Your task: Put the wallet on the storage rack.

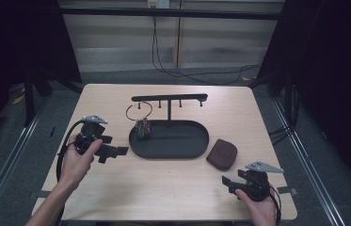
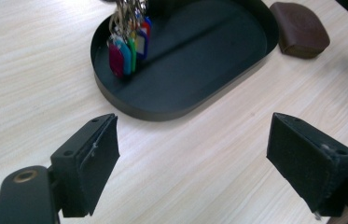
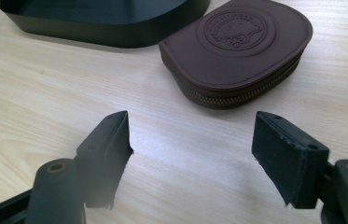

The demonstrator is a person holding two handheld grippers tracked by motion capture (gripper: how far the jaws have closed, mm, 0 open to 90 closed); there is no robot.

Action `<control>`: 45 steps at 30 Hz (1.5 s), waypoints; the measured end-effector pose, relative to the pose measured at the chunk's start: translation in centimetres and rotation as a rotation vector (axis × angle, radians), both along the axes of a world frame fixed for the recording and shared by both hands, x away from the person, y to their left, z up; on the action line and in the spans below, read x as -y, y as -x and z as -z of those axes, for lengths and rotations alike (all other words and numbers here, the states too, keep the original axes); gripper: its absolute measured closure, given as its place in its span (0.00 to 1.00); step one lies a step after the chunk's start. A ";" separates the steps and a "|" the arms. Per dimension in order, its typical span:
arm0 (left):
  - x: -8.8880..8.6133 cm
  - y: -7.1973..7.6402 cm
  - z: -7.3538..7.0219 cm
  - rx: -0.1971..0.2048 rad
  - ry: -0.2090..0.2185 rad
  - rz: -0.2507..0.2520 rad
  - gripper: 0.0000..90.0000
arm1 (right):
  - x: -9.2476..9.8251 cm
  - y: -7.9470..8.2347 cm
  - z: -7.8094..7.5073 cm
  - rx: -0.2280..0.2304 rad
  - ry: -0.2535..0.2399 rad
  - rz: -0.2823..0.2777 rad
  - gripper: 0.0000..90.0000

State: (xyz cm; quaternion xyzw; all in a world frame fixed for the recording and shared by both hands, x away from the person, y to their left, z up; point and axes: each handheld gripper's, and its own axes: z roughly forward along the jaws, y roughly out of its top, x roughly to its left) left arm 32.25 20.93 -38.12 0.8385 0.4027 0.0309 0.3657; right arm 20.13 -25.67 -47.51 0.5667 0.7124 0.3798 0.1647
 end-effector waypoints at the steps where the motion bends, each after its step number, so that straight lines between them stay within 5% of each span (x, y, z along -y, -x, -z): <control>1: -0.2 0.4 0.4 -0.003 0.010 -0.007 0.19 | 0.0 0.0 0.0 0.001 -0.007 0.000 0.31; 11: -1.9 4.2 1.6 0.045 0.100 -0.012 0.19 | 0.3 0.0 -0.2 -0.011 -0.010 0.005 0.33; 15: -2.3 5.7 3.2 0.054 0.109 -0.021 0.19 | 0.4 -0.2 -0.4 -0.024 0.001 -0.008 0.33; 18: -2.6 6.9 4.2 0.085 0.076 -0.020 0.19 | 0.4 -0.3 -0.6 -0.030 -0.004 -0.008 0.32; 22: -3.2 8.0 5.7 0.044 0.112 0.002 0.19 | 0.4 -0.5 -0.7 -0.026 -0.022 -0.010 0.25; 33: -2.3 8.3 8.1 0.014 0.068 0.090 0.19 | 0.7 -2.7 -3.2 -0.070 -0.031 0.005 0.19; 45: -1.9 8.6 8.2 0.005 0.060 0.129 0.19 | 0.6 -6.3 -3.9 -0.250 -0.030 0.049 0.16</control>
